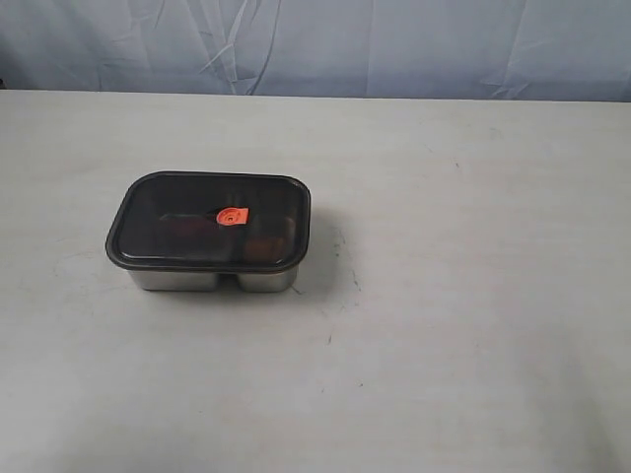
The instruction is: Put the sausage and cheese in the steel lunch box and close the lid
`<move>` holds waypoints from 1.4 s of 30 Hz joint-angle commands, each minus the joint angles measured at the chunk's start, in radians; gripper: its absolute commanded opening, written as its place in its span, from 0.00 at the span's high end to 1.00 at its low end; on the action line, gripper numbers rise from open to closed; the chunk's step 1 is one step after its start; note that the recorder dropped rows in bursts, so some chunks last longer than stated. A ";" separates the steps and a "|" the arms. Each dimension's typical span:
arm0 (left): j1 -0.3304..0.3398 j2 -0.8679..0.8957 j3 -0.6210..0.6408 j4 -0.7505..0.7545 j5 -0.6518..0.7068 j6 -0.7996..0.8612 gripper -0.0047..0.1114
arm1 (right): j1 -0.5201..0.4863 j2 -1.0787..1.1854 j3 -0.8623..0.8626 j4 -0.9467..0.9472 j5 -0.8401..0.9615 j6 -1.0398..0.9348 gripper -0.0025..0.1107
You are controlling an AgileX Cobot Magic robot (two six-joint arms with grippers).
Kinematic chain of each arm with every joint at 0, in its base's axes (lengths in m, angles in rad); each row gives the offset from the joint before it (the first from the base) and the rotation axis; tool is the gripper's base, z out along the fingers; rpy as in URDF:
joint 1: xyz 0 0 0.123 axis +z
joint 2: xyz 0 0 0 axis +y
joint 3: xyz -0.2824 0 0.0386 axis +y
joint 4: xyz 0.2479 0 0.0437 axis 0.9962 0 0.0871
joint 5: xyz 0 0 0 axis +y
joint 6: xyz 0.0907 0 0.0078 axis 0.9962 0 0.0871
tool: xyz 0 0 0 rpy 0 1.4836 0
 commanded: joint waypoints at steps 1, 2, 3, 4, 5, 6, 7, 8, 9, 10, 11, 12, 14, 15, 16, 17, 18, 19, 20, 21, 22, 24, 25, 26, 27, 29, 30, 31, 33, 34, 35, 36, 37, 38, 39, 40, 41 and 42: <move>0.032 -0.008 0.003 0.019 -0.046 -0.011 0.96 | -0.003 -0.007 0.005 -0.003 -0.011 -0.001 0.99; 0.036 -0.008 0.003 0.019 -0.046 -0.011 0.96 | -0.003 -0.007 0.005 -0.003 -0.011 -0.001 0.99; 0.041 -0.008 0.003 0.026 -0.046 -0.011 0.96 | -0.003 -0.007 0.005 -0.003 -0.011 0.001 0.99; 0.045 -0.008 0.003 0.026 -0.046 -0.011 0.96 | -0.003 -0.007 0.005 -0.003 -0.011 0.001 0.99; 0.051 -0.008 0.003 0.030 -0.046 -0.011 0.96 | -0.003 -0.007 0.005 -0.003 -0.011 0.001 0.99; 0.059 -0.008 0.003 0.030 -0.046 -0.011 0.96 | -0.003 -0.007 0.005 -0.003 -0.011 0.001 0.99; 0.068 -0.008 0.003 0.030 -0.046 -0.011 0.96 | -0.003 -0.007 0.005 -0.003 -0.011 0.001 0.99; 0.075 -0.008 0.003 0.030 -0.046 -0.011 0.96 | -0.003 -0.007 0.005 -0.003 -0.011 0.001 0.99; 0.081 -0.008 0.003 0.032 -0.046 -0.011 0.96 | -0.003 -0.007 0.005 -0.003 -0.011 0.001 0.99; 0.088 -0.008 0.003 0.032 -0.046 -0.011 0.96 | -0.003 -0.007 0.005 -0.003 -0.011 0.001 0.99; 0.092 -0.008 0.003 0.032 -0.046 -0.011 0.96 | -0.003 -0.007 0.005 -0.003 -0.011 0.001 0.99; 0.092 -0.008 0.003 0.032 -0.046 -0.011 0.96 | -0.003 -0.007 0.005 -0.003 -0.013 0.000 0.99; 0.092 -0.008 0.003 0.032 -0.046 -0.011 0.96 | -0.003 -0.007 0.005 -0.001 -0.015 0.000 0.99; 0.092 -0.008 0.003 0.032 -0.046 -0.011 0.96 | -0.003 -0.007 0.005 -0.001 -0.015 0.000 0.99; 0.092 -0.008 0.003 0.032 -0.046 -0.011 0.96 | -0.003 -0.007 0.005 -0.001 -0.015 0.000 0.99; 0.092 -0.008 0.003 0.032 -0.046 -0.011 0.96 | -0.003 -0.007 0.005 -0.001 -0.015 0.000 0.99; 0.092 -0.008 0.003 0.032 -0.046 -0.011 0.96 | -0.003 -0.007 0.005 -0.001 -0.015 0.000 0.99; 0.092 -0.008 0.003 0.032 -0.046 -0.011 0.96 | -0.003 -0.007 0.005 -0.001 -0.015 0.000 0.99; 0.092 -0.008 0.003 0.032 -0.046 -0.011 0.96 | -0.003 -0.007 0.005 -0.001 -0.015 0.000 0.99; 0.092 -0.008 0.003 0.032 -0.046 -0.011 0.96 | -0.003 -0.007 0.005 -0.001 -0.015 0.000 0.99; 0.092 -0.008 0.003 0.032 -0.046 -0.011 0.96 | -0.003 -0.007 0.005 -0.001 -0.015 0.000 0.99; 0.092 -0.008 0.003 0.032 -0.046 -0.011 0.96 | -0.003 -0.007 0.005 -0.001 -0.015 0.000 0.99; 0.092 -0.008 0.003 0.032 -0.046 -0.011 0.96 | -0.003 -0.007 0.005 -0.001 -0.015 0.000 0.99; 0.092 -0.008 0.003 0.032 -0.046 -0.011 0.96 | -0.003 -0.007 0.005 -0.001 -0.015 0.000 0.99; 0.092 -0.008 0.003 0.032 -0.046 -0.011 0.96 | -0.003 -0.007 0.005 -0.001 -0.015 0.000 0.99; 0.092 -0.008 0.003 0.032 -0.046 -0.011 0.96 | -0.003 -0.007 0.005 -0.001 -0.015 0.000 0.99; 0.092 -0.008 0.003 0.032 -0.046 -0.011 0.96 | -0.003 -0.007 0.005 -0.001 -0.015 0.000 0.99; 0.092 -0.008 0.003 0.032 -0.046 -0.011 0.96 | -0.003 -0.007 0.005 -0.001 -0.015 0.000 0.99; 0.092 -0.008 0.003 0.032 -0.046 -0.011 0.96 | -0.003 -0.007 0.005 -0.001 -0.015 0.000 0.99; 0.092 -0.008 0.003 0.032 -0.046 -0.011 0.96 | -0.003 -0.007 0.005 -0.001 -0.015 0.000 0.99; 0.092 -0.008 0.003 0.032 -0.046 -0.011 0.96 | -0.003 -0.007 0.005 -0.001 -0.015 0.000 0.99; 0.092 -0.008 0.003 0.032 -0.046 -0.011 0.96 | -0.003 -0.007 0.005 -0.001 -0.015 0.000 0.99; 0.092 -0.008 0.003 0.032 -0.046 -0.011 0.96 | -0.003 -0.007 0.005 -0.001 -0.015 0.000 0.99; 0.092 -0.008 0.003 0.032 -0.046 -0.011 0.96 | -0.003 -0.007 0.005 -0.001 -0.015 0.000 0.99; 0.092 -0.008 0.003 0.032 -0.046 -0.011 0.96 | -0.003 -0.007 0.005 -0.001 -0.015 0.000 0.99; 0.092 -0.008 0.003 0.032 -0.046 -0.011 0.96 | -0.003 -0.007 0.005 -0.001 -0.015 0.000 0.99; 0.092 -0.008 0.003 0.032 -0.046 -0.011 0.96 | -0.003 -0.007 0.005 -0.001 -0.015 0.000 0.99; 0.092 -0.008 0.003 0.032 -0.044 -0.011 0.96 | -0.003 -0.007 0.005 -0.001 -0.015 0.000 0.99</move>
